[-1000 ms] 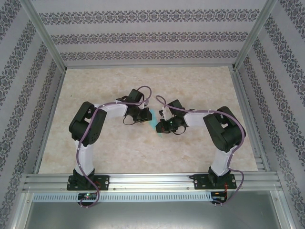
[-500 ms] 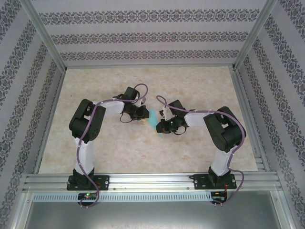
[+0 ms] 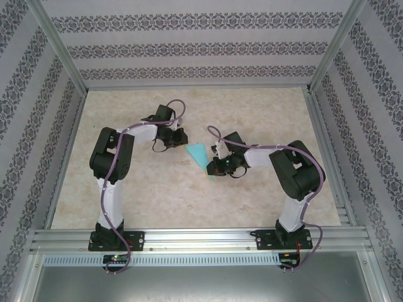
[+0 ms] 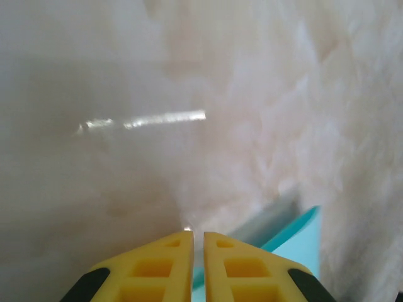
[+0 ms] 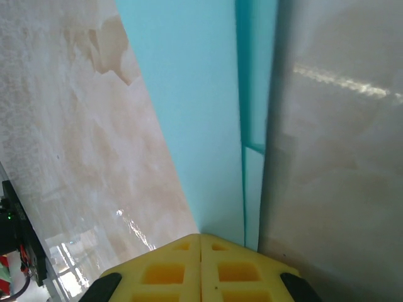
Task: Fold a paper plane with a square sheet of paper (pick it up from the middle)
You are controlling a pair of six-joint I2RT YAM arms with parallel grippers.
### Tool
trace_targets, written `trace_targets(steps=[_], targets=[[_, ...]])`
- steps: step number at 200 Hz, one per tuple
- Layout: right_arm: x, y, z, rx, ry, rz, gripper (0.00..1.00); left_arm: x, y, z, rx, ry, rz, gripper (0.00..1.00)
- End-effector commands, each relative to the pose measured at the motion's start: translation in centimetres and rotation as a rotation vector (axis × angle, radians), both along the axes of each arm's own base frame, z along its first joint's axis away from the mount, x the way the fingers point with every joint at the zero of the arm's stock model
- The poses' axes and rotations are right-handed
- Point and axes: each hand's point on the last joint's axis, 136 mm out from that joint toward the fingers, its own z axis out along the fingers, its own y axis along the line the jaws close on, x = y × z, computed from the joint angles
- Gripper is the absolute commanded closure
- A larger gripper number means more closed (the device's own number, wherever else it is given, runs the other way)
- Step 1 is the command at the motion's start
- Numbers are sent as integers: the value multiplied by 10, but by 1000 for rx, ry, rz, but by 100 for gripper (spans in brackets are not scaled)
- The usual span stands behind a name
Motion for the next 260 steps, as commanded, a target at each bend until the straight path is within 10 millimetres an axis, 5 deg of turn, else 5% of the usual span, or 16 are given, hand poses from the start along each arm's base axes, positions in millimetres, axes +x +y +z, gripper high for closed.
trace_targets(steps=[1,44,121,175,260], targets=[[-32,-38,-42,-185,146,-46,94,7,5,23,14,-51,-3,85],[-23,-29,-34,-156,125,-68,96,-29,-13,60,-156,-80,22,86],[-17,-22,-34,-154,136,-92,100,-103,-79,32,-265,28,-56,89],[-17,-21,-35,-158,141,-94,100,-110,-101,10,-243,74,-98,90],[-34,-40,-55,-237,191,-90,100,-97,-71,-25,-43,94,-35,91]])
